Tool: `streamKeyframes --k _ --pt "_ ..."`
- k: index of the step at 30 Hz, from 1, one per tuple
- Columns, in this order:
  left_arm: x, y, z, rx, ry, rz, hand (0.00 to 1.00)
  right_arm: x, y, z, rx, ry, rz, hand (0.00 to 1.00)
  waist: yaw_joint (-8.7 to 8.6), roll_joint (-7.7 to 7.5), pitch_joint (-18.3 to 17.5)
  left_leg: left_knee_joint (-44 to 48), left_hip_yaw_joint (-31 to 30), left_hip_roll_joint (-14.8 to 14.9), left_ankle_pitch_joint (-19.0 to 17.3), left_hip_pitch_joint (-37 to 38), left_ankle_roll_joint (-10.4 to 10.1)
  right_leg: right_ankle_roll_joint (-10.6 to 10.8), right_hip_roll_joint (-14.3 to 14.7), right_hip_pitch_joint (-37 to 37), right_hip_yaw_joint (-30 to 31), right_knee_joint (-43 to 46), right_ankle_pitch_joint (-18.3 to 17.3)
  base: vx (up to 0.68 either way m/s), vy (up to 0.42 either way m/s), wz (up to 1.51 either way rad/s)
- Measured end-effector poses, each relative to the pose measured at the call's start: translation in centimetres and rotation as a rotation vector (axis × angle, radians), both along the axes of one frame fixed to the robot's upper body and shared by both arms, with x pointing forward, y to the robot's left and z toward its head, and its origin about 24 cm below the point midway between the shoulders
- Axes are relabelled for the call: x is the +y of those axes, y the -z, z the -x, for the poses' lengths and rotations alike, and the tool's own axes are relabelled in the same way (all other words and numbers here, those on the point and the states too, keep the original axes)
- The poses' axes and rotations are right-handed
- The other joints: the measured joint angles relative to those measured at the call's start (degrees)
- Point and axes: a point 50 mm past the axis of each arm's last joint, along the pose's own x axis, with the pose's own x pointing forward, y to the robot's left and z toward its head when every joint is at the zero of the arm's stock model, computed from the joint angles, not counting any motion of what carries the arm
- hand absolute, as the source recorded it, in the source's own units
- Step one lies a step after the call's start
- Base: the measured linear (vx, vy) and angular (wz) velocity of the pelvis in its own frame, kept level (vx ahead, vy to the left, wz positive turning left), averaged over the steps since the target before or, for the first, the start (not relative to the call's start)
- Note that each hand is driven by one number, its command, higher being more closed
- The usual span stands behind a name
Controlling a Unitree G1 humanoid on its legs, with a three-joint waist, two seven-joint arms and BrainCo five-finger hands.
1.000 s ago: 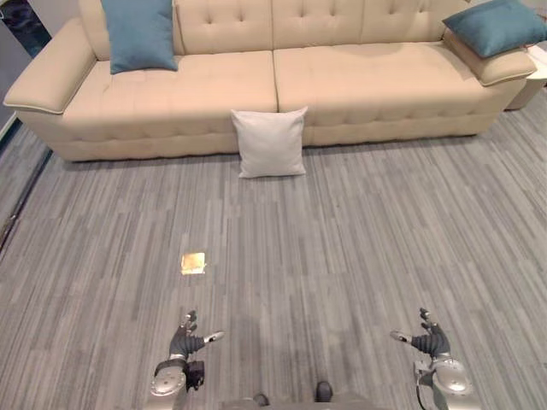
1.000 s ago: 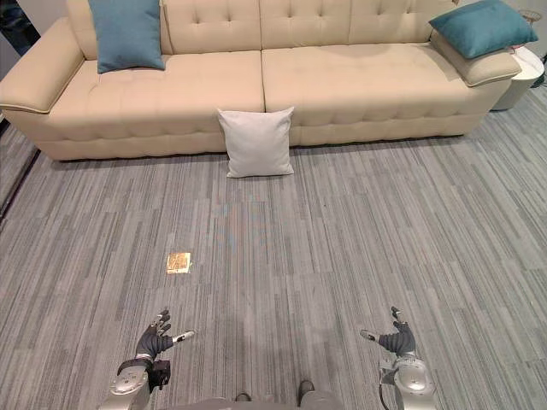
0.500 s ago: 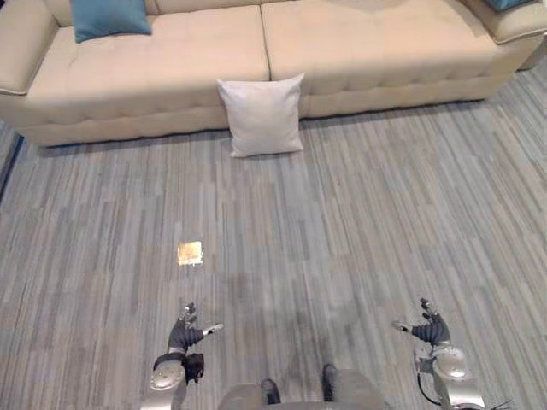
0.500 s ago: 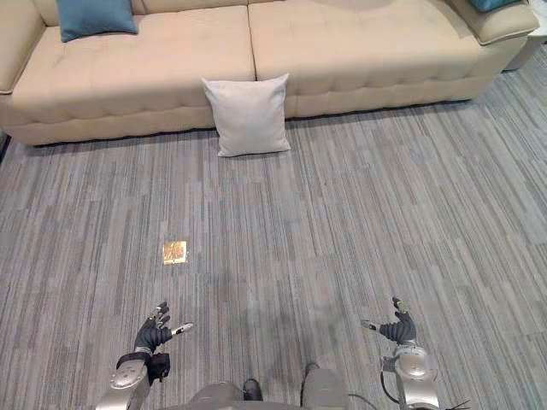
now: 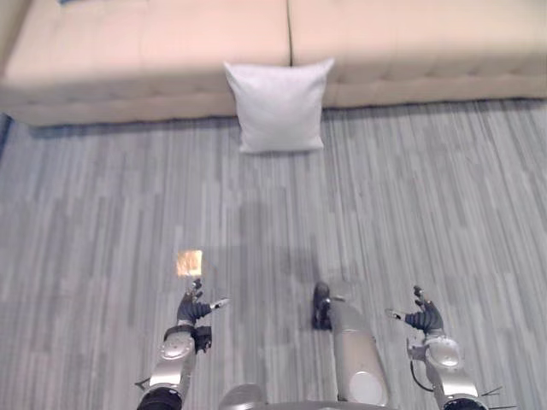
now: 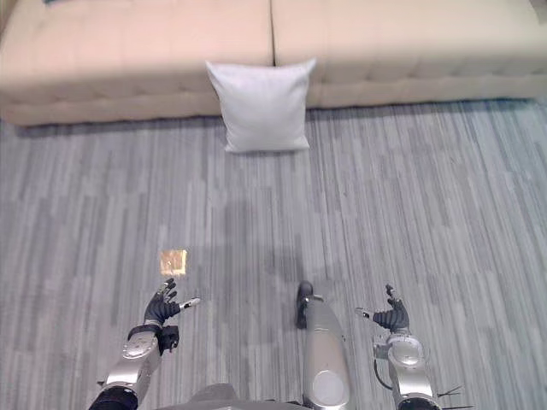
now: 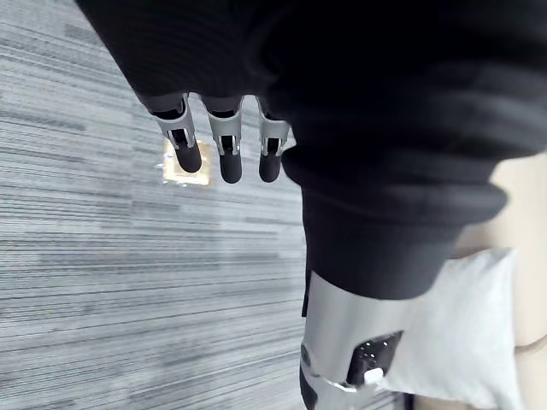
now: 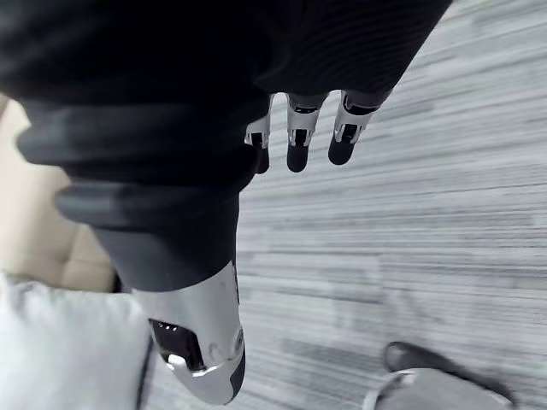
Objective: Pick up cushions and gather them together orderly.
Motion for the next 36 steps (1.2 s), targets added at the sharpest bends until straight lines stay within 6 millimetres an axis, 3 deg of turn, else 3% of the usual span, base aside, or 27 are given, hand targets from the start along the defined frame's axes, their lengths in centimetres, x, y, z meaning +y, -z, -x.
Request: streamKeyframes --k 2,4,5,6,7,8,9,11,12,13,14,16,17,19,21,22,23,24,25,27,28,29,30,31,32,34,36 --pt "-0.2 0.1 0.2 0.005 0.005 0.007 0.0 0.1 0.0 0.0 -0.008 0.023 -0.019 0.0 0.66 -0.8 0.3 -1.7 2.0 -0.1 -3.4 -7.2 0.7 0.9 -0.1 5.4 0.4 -3.5 -0.9 0.49 0.031 -0.16" --pt "-0.2 0.2 0.2 0.008 0.015 0.011 0.0 0.1 0.2 0.2 -0.005 0.037 -0.029 0.0 2.0 -1.62 0.6 -13.2 3.1 -2.2 -4.9 -13.7 1.4 2.6 -0.7 10.2 1.7 -7.0 -1.6 0.5 0.122 -0.31" --pt "-0.2 0.2 0.3 0.014 0.014 0.013 0.0 0.0 0.3 0.2 -0.005 0.052 -0.039 0.0 2.24 -2.02 0.7 -22.7 2.5 -4.3 -4.3 -14.9 0.6 3.6 -1.4 11.9 2.0 -8.1 -2.0 0.53 0.187 -0.35" --pt "-0.3 0.4 0.6 0.026 0.013 0.017 0.0 -0.5 0.5 0.7 0.001 0.088 -0.051 0.0 2.79 -1.85 0.4 -37.8 0.9 -7.3 -0.7 -14.6 -1.4 5.7 -2.2 14.1 2.9 -9.3 -3.2 0.57 0.257 -0.58" --pt "-0.2 0.8 1.3 0.049 0.005 0.018 0.0 -0.9 0.9 1.2 0.03 0.109 -0.049 0.0 3.26 -1.35 0.0 -44.3 -1.2 -8.5 10.5 -13.9 0.8 8.0 -1.8 16.1 4.6 -10.0 -5.0 0.56 0.272 -0.5" --pt "0.1 0.8 1.3 0.054 0.004 0.01 0.0 -0.5 1.4 1.4 0.052 0.113 -0.063 0.0 3.29 -2.87 -0.4 -43.0 -0.5 -9.8 8.7 -14.1 3.2 8.2 -3.3 16.4 5.5 -10.1 -5.4 0.58 0.266 -0.09" --pt "0.2 0.6 1.0 0.045 0.005 0.004 0.0 -0.3 1.8 1.9 0.073 0.113 -0.07 0.0 2.81 -3.9 -1.9 -40.4 -0.4 -11.7 5.6 -15.3 4.2 8.0 -5.3 16.2 6.6 -9.2 -5.2 0.7 0.294 0.25" --pt "0.0 0.7 1.0 0.047 0.006 0.01 0.0 -0.3 2.0 2.2 0.086 0.112 -0.073 0.0 2.85 -4.08 -2.1 -34.2 0.6 -12.4 -0.7 -15.1 5.5 8.8 -7.4 14.6 9.4 -1.5 -5.2 0.59 0.26 0.04" --pt "0.0 0.9 1.4 0.059 0.004 0.013 0.0 0.0 2.1 2.3 0.089 0.111 -0.079 0.0 3.19 -4.27 -2.2 -33.4 1.5 -12.7 -3.2 -13.2 5.9 10.7 -8.5 13.0 11.2 5.3 -4.7 0.45 0.227 -0.28" --pt "0.0 1.2 1.9 0.078 0.002 0.014 0.0 0.3 2.2 2.3 0.094 0.103 -0.083 0.0 3.02 -4.22 -2.1 -33.5 2.0 -13.4 -5.9 -9.4 6.3 15.4 -10.0 9.2 12.9 17.8 -1.2 0.76 0.303 -0.25" --pt "0.2 1.4 2.4 0.095 -0.003 0.009 0.0 0.7 2.4 2.3 0.104 0.086 -0.081 0.0 2.65 -4.22 -2.1 -34.9 2.2 -14.2 -7.5 -5.0 6.5 15.3 -10.9 4.9 13.3 29.7 -1.4 0.54 0.185 -0.13" --pt "0.5 1.7 3.0 0.112 -0.012 0.001 0.0 1.3 2.5 2.1 0.111 0.047 -0.075 0.0 1.61 -3.82 -2.2 -39.6 2.4 -14.5 -8.2 2.1 6.7 10.6 -10.6 -0.7 10.8 38.0 -4.1 0.55 0.085 -0.1" --pt "0.7 1.7 3.0 0.117 -0.014 -0.004 0.0 1.5 2.5 2.1 0.114 0.036 -0.072 0.0 1.3 -3.25 -2.1 -43.4 2.4 -14.2 -8.1 6.6 6.6 8.0 -9.3 -3.5 7.6 36.0 -5.8 0.59 0.055 -0.11" --pt "0.8 1.7 2.7 0.121 -0.012 -0.007 0.0 1.4 2.6 2.2 0.123 0.038 -0.068 0.0 0.96 -2.66 -1.8 -46.8 2.5 -13.3 -8.0 11.5 6.4 6.1 -6.3 -7.1 3.5 25.9 -7.6 0.43 -0.018 0.01" --pt "0.7 1.8 2.5 0.124 -0.008 -0.007 0.0 1.2 2.7 2.4 0.128 0.041 -0.064 0.0 -0.35 -2.75 -1.8 -47.5 1.9 -12.9 -8.0 13.7 6.3 5.7 -3.5 -10.0 2.7 11.6 -5.0 0.47 -0.086 0.4" --pt "0.5 1.9 2.4 0.127 0.001 -0.006 0.0 1.0 2.8 2.7 0.137 0.046 -0.061 0.0 -0.85 -3.05 -1.9 -48.4 1.3 -12.9 -8.3 15.8 3.2 5.1 -1.7 -10.3 3.2 1.3 1.2 0.5 -0.12 0.57" --pt "0.5 1.9 2.5 0.131 0.002 -0.005 0.0 0.8 3.0 3.4 0.154 0.052 -0.059 0.0 -1.19 -3.21 -1.9 -48.8 1.2 -13.0 -9.0 17.3 1.9 4.2 -1.0 -10.2 3.9 -2.6 6.6 0.55 -0.151 0.58" --pt "0.2 2.3 2.8 0.153 0.003 0.001 0.0 0.4 3.4 4.3 0.185 0.059 -0.049 0.0 -1.65 -2.64 -2.1 -49.0 0.2 -12.4 -10.6 19.5 -0.7 1.1 -0.1 -9.1 4.9 -3.5 14.3 0.53 -0.116 0.11" --pt "0.0 2.6 3.1 0.166 0.004 0.008 0.0 0.2 3.3 3.9 0.187 0.059 -0.047 0.0 -0.89 -0.95 -2.9 -48.2 -0.2 -10.3 -9.5 19.4 -2.9 -0.2 1.3 -10.2 4.3 -0.5 13.3 0.52 -0.122 0.02" --pt "-0.2 2.5 2.8 0.156 0.012 0.009 0.0 0.1 3.0 3.5 0.166 0.062 -0.044 0.0 -1.06 -0.93 -3.0 -43.7 -1.2 -10.1 -6.1 17.9 -7.5 -0.2 0.9 -9.4 3.7 1.4 8.6 0.52 -0.177 0.08" --pt "-0.5 2.5 2.6 0.151 0.007 0.021 0.0 0.1 2.9 3.4 0.162 0.058 -0.042 0.0 -1.37 -1.05 -2.8 -33.7 -2.4 -9.0 -3.4 14.0 -8.2 -0.3 0.8 -6.8 3.3 0.6 6.9 0.53 -0.224 0.26" --pt "-0.7 2.5 2.7 0.152 0.005 0.029 0.0 0.2 2.8 3.4 0.158 0.056 -0.042 0.0 -1.19 -1.07 -2.8 -27.0 -2.8 -8.1 -0.5 11.4 -8.4 -0.3 1.0 -4.8 3.3 -0.8 6.7 0.41 -0.177 0.1" --pt "-1.3 2.6 2.7 0.151 0.005 0.046 0.0 0.4 2.5 3.3 0.14 0.05 -0.042 0.0 -0.24 -1.16 -2.7 -15.1 -3.0 -5.0 -0.9 6.6 -7.4 -0.4 1.9 -0.5 3.5 -3.7 6.6 0.35 -0.12 -0.15" --pt "-1.8 2.7 2.7 0.146 0.005 0.061 0.0 0.6 2.1 3.0 0.11 0.047 -0.046 0.0 0.68 -1.36 -2.7 -8.9 -2.0 -2.7 -3.1 3.1 -4.7 -0.9 2.7 3.3 3.8 -5.9 6.3 0.33 -0.104 -0.26" --pt "-2.1 2.7 2.6 0.143 0.007 0.069 0.0 0.7 1.9 2.9 0.094 0.045 -0.046 0.0 1.31 -1.49 -2.8 -8.6 -1.6 -2.0 -3.7 1.9 -3.8 -1.0 2.9 4.5 4.2 -6.7 6.2 0.38 -0.092 -0.43" --pt "-2.9 2.5 2.2 0.123 0.009 0.094 0.0 0.6 1.5 2.4 0.059 0.057 -0.049 0.0 3.09 -1.8 -2.7 -17.8 -1.1 -1.9 -4.9 -2.3 -2.9 -0.8 3.1 7.1 6.0 -8.9 6.0 0.26 -0.002 -0.56" --pt "-2.9 2.6 2.5 0.133 0.008 0.092 0.0 0.5 1.6 2.6 0.062 0.077 -0.058 0.0 3.15 -1.63 -2.8 -27.4 -1.6 -2.7 -4.5 -3.0 -3.1 0.2 3.1 7.8 6.8 -9.2 5.5 0.2 0.076 -0.41"
